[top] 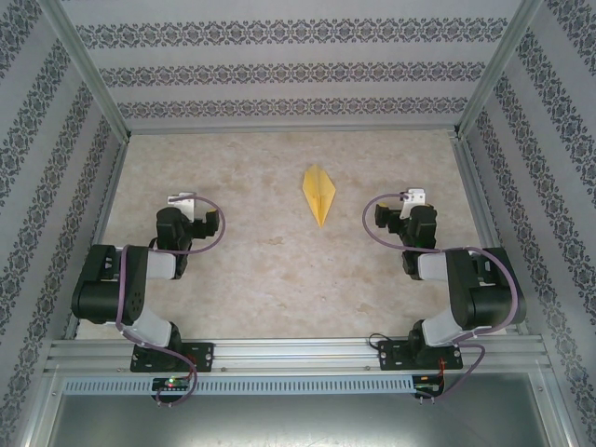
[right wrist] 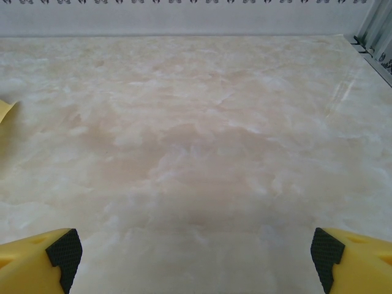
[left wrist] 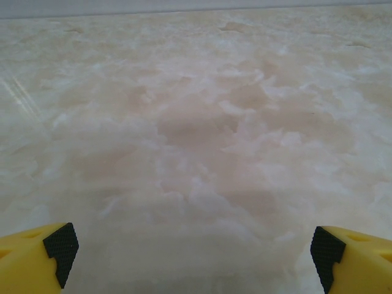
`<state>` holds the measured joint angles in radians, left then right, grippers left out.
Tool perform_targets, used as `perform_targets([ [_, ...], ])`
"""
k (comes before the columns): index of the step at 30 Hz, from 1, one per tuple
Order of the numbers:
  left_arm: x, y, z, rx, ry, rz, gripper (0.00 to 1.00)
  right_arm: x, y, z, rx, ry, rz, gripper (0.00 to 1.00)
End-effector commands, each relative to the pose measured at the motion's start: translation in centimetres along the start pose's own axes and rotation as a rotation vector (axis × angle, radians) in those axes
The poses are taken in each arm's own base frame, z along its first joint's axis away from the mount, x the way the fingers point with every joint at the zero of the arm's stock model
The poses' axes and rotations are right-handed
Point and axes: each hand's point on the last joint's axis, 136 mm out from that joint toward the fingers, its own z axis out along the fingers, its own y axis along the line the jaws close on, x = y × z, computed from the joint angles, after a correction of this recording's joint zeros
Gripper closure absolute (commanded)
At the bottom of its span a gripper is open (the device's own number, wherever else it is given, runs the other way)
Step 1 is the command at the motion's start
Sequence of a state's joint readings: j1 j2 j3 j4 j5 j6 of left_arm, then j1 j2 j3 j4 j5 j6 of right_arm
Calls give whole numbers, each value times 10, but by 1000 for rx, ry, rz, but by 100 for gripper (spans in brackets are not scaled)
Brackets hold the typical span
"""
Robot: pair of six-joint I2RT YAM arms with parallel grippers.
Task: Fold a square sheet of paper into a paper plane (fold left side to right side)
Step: Reset both arms
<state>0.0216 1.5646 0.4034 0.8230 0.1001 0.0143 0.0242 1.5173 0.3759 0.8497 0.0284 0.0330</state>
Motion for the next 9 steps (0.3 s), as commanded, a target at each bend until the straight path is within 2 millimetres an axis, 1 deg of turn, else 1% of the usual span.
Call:
perform_targets([
  [1,-7,3,1,-14,-16,-18,0,-17,0,-1,8,-53,-18,2],
  [9,-8,3,1,-13,-16,-18,0,-17,0,0,6,-54,-12,2],
])
